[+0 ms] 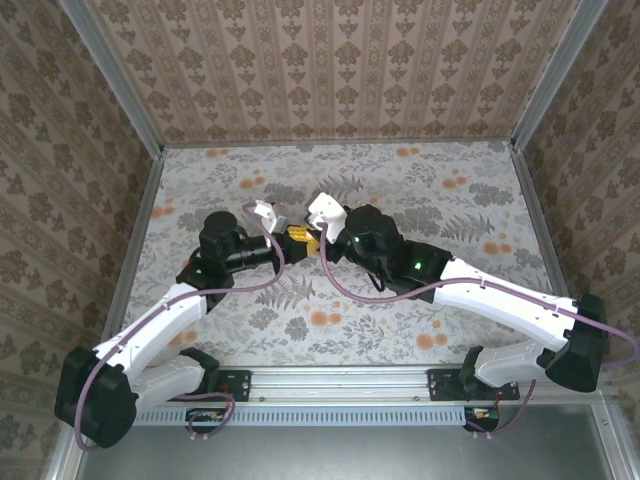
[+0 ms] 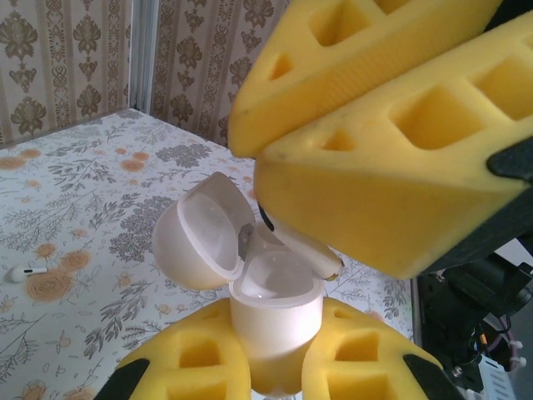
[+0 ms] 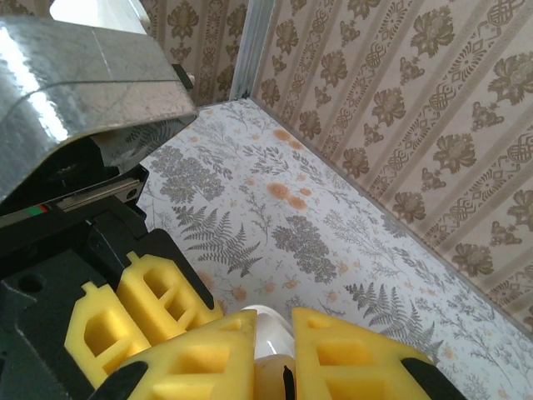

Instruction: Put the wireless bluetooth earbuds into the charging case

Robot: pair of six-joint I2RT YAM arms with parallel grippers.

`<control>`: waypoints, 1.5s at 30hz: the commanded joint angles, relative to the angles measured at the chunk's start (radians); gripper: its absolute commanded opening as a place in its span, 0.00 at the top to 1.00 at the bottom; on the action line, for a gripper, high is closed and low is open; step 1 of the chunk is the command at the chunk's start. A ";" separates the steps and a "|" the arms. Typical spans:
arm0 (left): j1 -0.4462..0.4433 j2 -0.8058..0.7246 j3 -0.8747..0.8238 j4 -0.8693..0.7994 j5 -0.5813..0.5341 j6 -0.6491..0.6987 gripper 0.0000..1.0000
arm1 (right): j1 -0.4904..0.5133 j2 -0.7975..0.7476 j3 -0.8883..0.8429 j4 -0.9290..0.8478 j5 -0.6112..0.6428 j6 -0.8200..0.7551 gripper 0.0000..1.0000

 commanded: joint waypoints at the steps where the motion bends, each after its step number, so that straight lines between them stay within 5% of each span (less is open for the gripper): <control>1: -0.014 -0.023 0.012 0.053 0.018 -0.017 1.00 | 0.007 0.024 0.037 0.015 0.019 -0.022 0.85; 27: -0.015 -0.022 0.021 0.049 0.007 -0.007 1.00 | -0.016 0.052 0.044 -0.021 0.001 0.017 0.83; 38: -0.014 -0.002 0.026 0.047 0.006 0.005 1.00 | -0.086 0.006 0.088 -0.151 -0.179 0.235 0.52; 45: -0.014 0.016 0.014 0.057 -0.001 0.014 1.00 | -0.201 -0.012 0.146 -0.208 -0.311 0.423 0.46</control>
